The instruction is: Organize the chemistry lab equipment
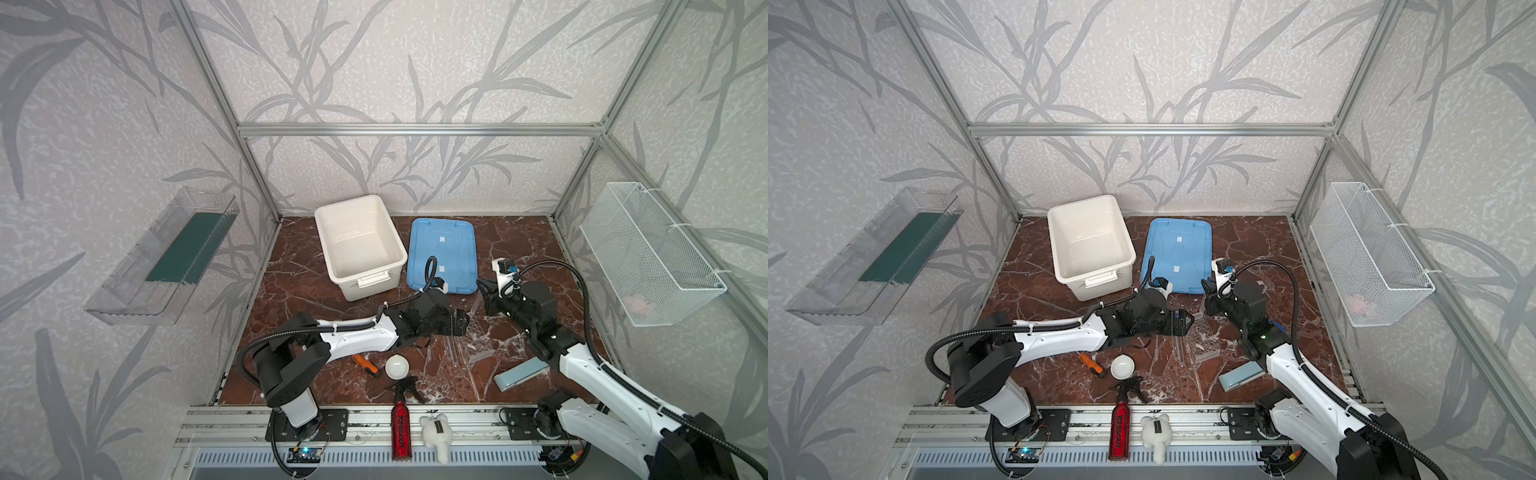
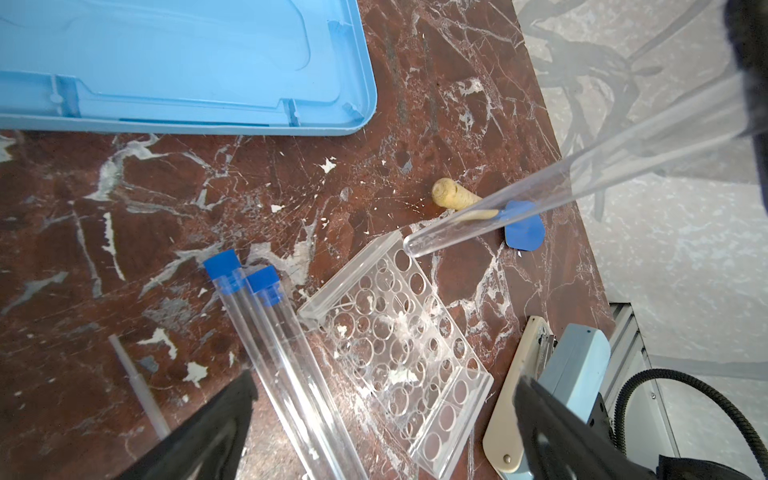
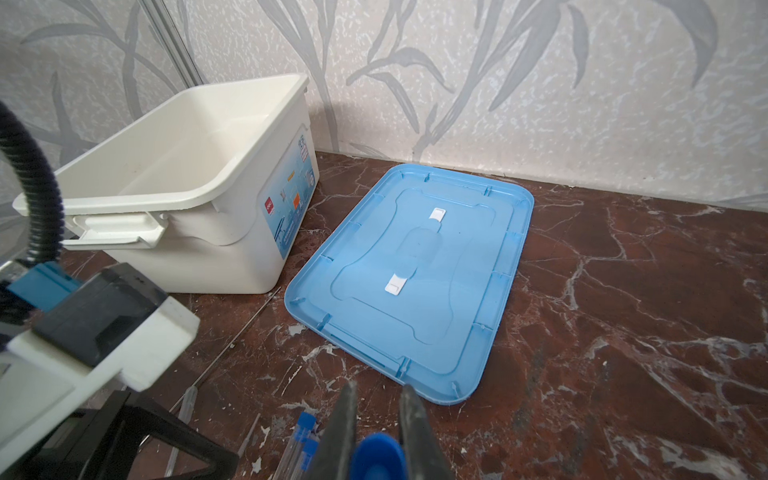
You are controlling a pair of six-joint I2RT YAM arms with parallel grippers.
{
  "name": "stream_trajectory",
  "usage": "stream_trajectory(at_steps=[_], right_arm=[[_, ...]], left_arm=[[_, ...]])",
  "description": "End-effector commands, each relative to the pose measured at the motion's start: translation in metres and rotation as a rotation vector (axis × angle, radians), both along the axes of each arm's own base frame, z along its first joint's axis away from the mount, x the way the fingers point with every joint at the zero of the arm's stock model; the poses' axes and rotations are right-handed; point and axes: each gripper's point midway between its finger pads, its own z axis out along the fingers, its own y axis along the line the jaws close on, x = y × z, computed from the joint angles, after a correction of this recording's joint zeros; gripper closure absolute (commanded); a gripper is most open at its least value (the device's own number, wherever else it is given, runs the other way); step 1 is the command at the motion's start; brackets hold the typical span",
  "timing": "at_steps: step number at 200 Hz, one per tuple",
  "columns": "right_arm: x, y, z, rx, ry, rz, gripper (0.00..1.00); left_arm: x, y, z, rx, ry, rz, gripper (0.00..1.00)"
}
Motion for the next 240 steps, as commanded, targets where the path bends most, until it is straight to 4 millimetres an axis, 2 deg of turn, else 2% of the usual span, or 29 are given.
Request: stream_trajectory(at_steps=[1,72,112,142,156,195,207,214,221,225,240], right_arm=[[0.001,0.001,-0.004,-0.025,-0.026,-0.007,0.88],[-0.001,0.001,-0.023,-0.061,-0.018,-0.016,0.88],[-0.005,0.004,-0.030,-0.096,-0.035,-0.007,0.78],[-0.008,0.004,-0.032,-0.087,-0.032,-0.008,0.65],[-0.009,0.003,-0.026,-0.067,-0.036,-0.019,0.58],[-0.015,-0.014,-0.001,-0.007,-0.014,-0.112,0.25],[-0.019,-0.019,0.007,0.000,-0.005,-0.134,0.18],[-0.022,-0.023,0.010,-0.001,0.007,-0.144,0.09],[-0.025,-0.025,0.013,0.002,0.020,-0.152,0.07],[-0.027,-0.027,0.014,0.001,0.028,-0.155,0.00],[-0.035,-0.031,0.018,0.008,0.063,-0.164,0.01]], left_arm=[[0.003,-0.004,0.002,-0.010,0.015,0.011,0.01],[0.006,0.004,-0.004,0.000,0.023,0.043,0.02],[0.008,0.014,-0.008,0.042,0.018,0.077,0.03],[0.014,0.034,-0.015,0.162,0.014,0.145,0.08],[0.015,0.040,-0.017,0.211,0.015,0.152,0.15],[0.008,0.047,-0.030,0.319,0.075,0.128,0.39],[0.005,0.046,-0.037,0.340,0.097,0.117,0.43],[0.004,0.045,-0.042,0.353,0.112,0.107,0.45],[0.003,0.044,-0.045,0.362,0.123,0.100,0.47],[0.002,0.043,-0.047,0.365,0.128,0.096,0.48],[0.001,0.040,-0.053,0.373,0.147,0.083,0.52]])
